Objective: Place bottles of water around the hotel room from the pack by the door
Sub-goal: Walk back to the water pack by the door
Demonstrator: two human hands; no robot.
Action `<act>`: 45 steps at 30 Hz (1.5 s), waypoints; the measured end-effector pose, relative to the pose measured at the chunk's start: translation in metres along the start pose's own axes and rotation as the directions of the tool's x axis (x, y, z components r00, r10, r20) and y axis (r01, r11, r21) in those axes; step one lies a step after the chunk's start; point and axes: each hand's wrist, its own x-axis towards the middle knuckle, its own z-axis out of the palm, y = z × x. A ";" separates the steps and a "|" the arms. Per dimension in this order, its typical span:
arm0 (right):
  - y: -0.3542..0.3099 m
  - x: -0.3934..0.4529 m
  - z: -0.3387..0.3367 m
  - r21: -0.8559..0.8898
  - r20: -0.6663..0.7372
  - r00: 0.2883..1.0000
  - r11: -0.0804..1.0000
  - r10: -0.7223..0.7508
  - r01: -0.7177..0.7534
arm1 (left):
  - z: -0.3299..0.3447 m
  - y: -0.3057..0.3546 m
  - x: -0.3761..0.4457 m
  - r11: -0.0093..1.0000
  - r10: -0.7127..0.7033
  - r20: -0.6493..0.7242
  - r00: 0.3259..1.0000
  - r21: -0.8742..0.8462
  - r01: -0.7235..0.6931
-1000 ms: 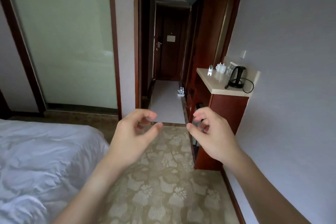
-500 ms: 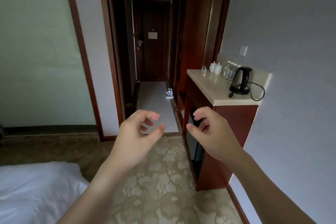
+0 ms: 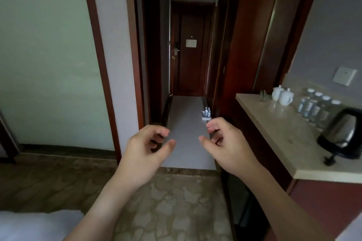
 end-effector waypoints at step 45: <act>0.575 1.011 0.192 0.084 -0.143 0.965 0.974 0.219 -0.209 | 0.431 -0.498 1.032 0.990 0.014 0.082 0.997 -0.140 -0.003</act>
